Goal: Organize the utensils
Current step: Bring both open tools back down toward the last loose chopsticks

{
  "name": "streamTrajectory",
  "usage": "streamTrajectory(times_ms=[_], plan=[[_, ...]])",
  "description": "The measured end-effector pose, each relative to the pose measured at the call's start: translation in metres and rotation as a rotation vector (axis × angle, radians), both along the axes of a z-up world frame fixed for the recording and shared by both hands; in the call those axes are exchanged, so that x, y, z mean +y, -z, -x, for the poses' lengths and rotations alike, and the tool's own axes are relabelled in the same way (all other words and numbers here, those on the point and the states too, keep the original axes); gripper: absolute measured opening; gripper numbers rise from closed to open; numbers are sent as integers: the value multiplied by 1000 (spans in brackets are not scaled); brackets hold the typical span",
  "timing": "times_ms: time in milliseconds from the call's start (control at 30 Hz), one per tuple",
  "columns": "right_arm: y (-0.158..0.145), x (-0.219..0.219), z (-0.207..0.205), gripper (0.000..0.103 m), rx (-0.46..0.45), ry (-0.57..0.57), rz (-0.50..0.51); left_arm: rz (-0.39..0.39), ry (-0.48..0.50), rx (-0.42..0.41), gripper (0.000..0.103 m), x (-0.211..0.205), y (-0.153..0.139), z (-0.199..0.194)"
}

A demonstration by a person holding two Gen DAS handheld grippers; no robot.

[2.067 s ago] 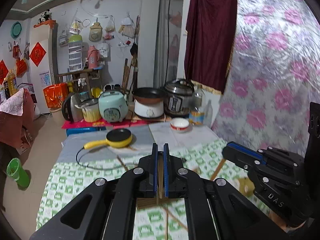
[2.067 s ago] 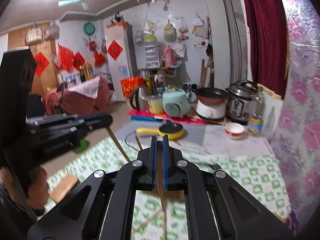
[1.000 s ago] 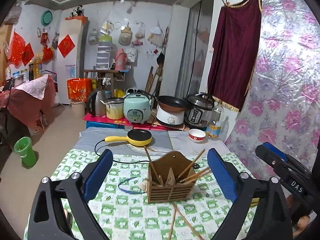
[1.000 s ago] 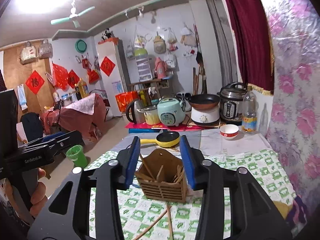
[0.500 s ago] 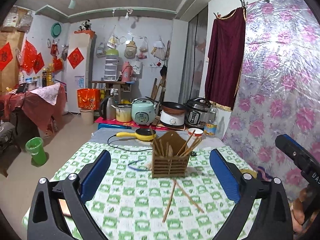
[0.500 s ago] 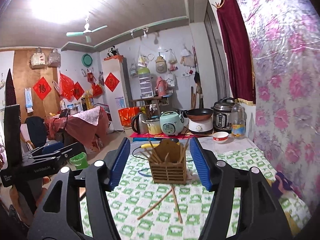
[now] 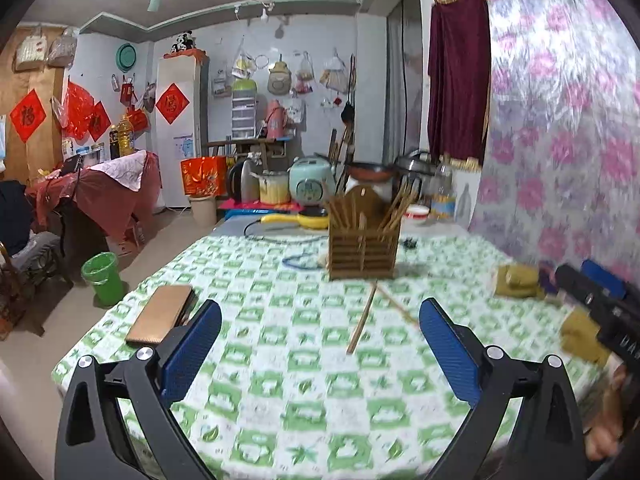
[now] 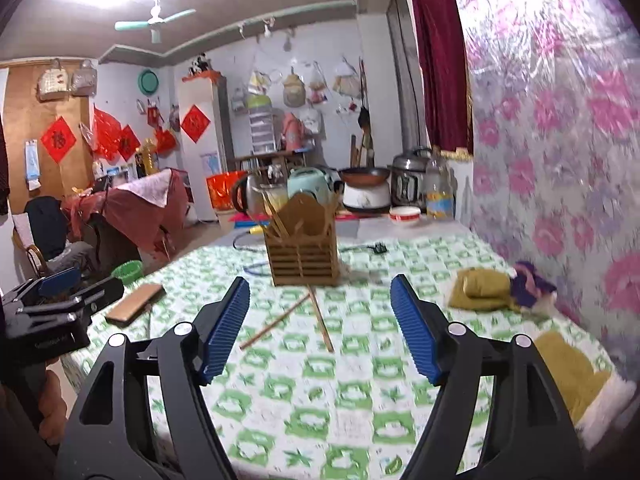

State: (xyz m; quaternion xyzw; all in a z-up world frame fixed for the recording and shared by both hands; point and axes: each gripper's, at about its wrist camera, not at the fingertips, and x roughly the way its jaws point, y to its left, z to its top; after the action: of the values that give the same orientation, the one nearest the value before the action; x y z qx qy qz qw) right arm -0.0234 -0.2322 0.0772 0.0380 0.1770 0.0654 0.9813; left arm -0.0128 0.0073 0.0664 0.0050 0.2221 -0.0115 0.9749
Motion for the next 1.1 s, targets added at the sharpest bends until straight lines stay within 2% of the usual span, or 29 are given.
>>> streamTrajectory(times_ms=[67, 233, 733, 1100], plan=[[9, -1, 1, 77, 12, 3, 11, -28, 1, 16, 97, -4, 12, 0], [24, -3, -5, 77, 50, 16, 36, -76, -3, 45, 97, -11, 30, -3], [37, -3, -9, 83, 95, 21, 34, -68, -21, 90, 97, -5, 44, -12], [50, -8, -19, 86, 129, 21, 28, -51, -32, 157, 97, 8, 62, -30]])
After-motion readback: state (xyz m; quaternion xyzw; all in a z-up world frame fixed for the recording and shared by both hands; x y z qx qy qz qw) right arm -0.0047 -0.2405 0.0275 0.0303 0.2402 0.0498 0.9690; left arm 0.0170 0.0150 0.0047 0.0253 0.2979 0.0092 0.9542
